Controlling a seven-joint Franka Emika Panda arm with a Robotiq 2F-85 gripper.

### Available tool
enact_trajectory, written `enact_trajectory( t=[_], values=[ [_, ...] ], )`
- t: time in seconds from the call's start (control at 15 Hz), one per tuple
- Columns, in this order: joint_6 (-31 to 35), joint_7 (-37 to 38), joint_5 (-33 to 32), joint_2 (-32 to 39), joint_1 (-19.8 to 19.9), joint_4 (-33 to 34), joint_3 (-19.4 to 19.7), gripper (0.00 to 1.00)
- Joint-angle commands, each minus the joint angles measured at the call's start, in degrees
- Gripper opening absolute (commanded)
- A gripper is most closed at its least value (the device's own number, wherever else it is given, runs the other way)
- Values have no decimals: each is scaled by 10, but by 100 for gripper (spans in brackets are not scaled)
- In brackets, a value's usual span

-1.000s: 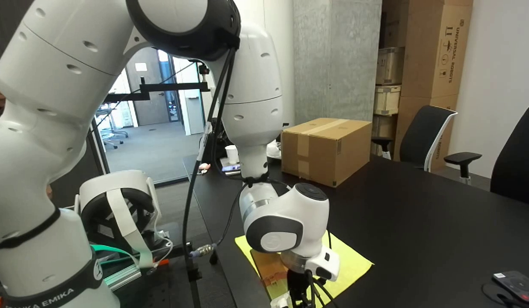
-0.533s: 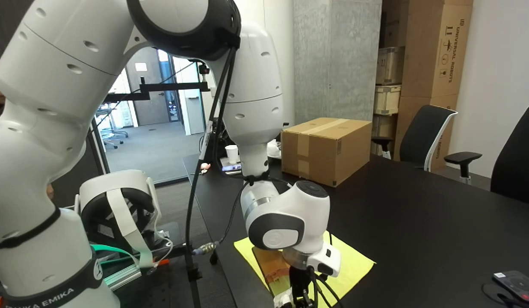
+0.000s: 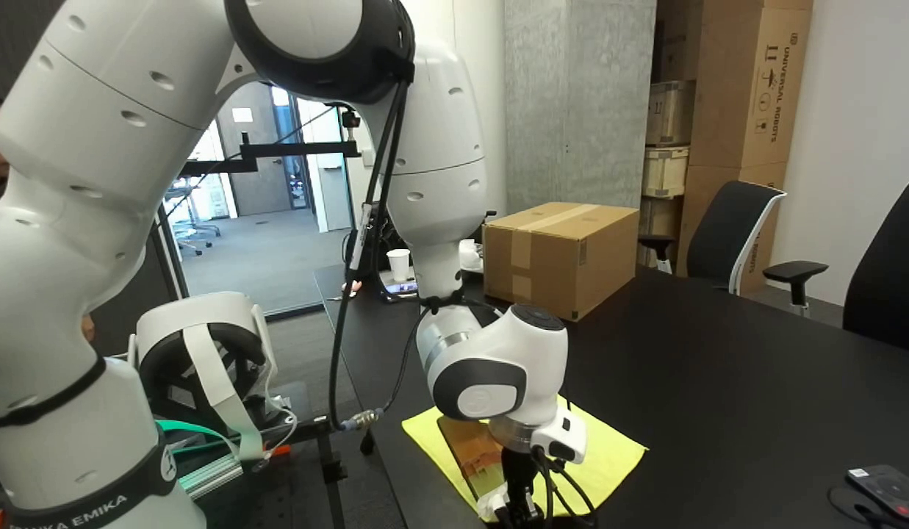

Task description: Fold the towel on the table.

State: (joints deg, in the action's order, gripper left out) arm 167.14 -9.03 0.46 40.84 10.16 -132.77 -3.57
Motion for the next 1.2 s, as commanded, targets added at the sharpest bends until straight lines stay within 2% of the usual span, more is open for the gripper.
enact_trajectory(
  t=[0.0, 0.33, 0.53, 0.93, 1.13],
  values=[
    [-21, 10, -1, -5, -11, 13, 8, 8],
    [-57, 24, 14, -21, -5, 26, 1, 8],
    [-94, 34, 39, -30, 5, 48, -16, 7],
    [-142, 58, 104, -27, 0, 120, -38, 7],
    [-168, 82, 114, -15, -19, 169, -30, 7]
  ],
)
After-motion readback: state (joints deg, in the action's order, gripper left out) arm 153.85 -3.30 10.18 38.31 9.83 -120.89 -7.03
